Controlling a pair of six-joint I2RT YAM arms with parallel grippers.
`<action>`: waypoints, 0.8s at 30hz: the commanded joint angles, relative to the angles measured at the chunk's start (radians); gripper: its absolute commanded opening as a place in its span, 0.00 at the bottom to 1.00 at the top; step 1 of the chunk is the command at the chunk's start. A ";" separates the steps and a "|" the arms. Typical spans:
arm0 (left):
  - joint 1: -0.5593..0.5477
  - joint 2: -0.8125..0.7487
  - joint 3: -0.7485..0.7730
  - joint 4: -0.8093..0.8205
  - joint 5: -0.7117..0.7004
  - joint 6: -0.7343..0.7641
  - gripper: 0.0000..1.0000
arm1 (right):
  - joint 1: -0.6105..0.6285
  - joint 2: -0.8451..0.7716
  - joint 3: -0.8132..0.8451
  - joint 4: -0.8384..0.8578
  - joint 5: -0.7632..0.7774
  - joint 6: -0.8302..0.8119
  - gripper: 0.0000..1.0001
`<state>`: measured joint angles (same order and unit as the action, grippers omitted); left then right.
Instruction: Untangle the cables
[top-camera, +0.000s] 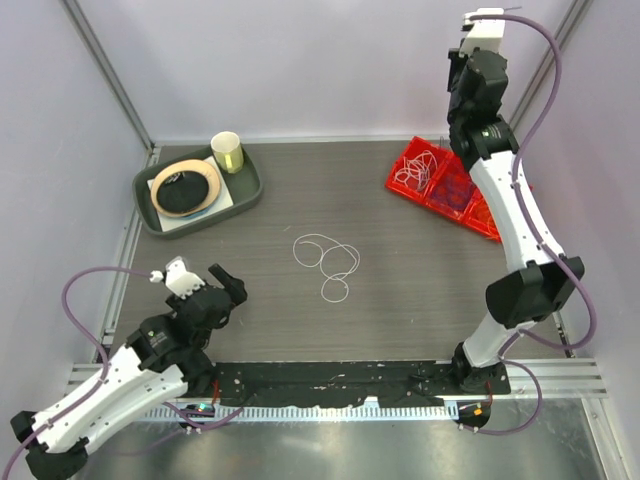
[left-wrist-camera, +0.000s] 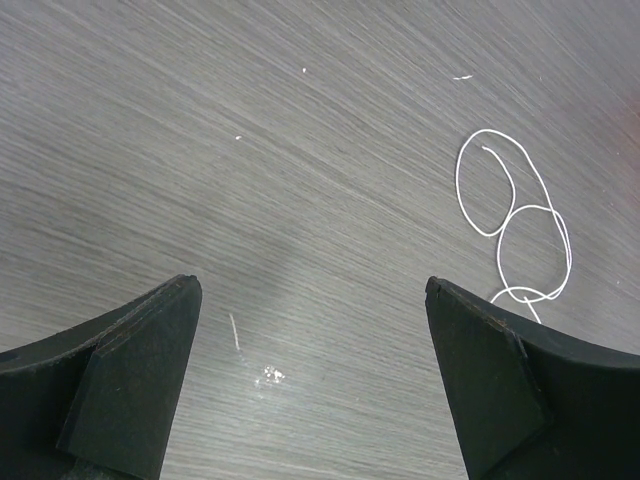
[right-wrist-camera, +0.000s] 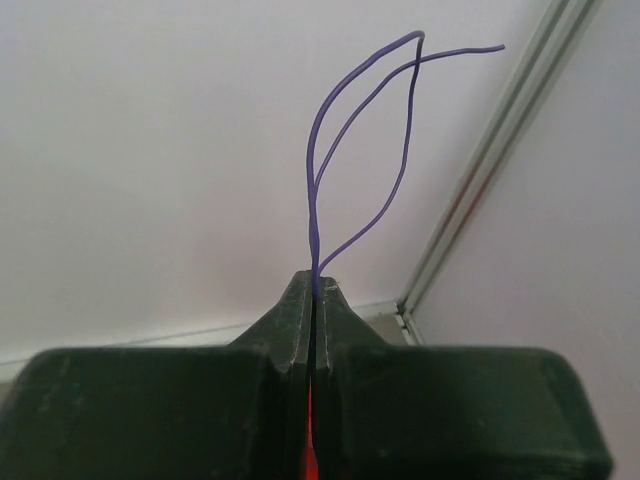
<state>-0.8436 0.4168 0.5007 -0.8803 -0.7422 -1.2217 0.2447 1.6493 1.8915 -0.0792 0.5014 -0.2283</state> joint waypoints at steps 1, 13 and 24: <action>0.003 0.059 0.027 0.113 -0.058 0.030 1.00 | -0.068 0.046 0.050 0.010 -0.043 0.026 0.01; 0.001 0.207 0.068 0.181 -0.089 0.068 1.00 | -0.220 0.098 0.121 -0.042 -0.121 0.061 0.01; 0.001 0.244 0.082 0.225 -0.091 0.085 1.00 | -0.271 0.152 0.133 -0.039 -0.132 0.052 0.01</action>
<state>-0.8436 0.6476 0.5510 -0.7044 -0.7906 -1.1435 -0.0177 1.7882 1.9865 -0.1383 0.3859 -0.1719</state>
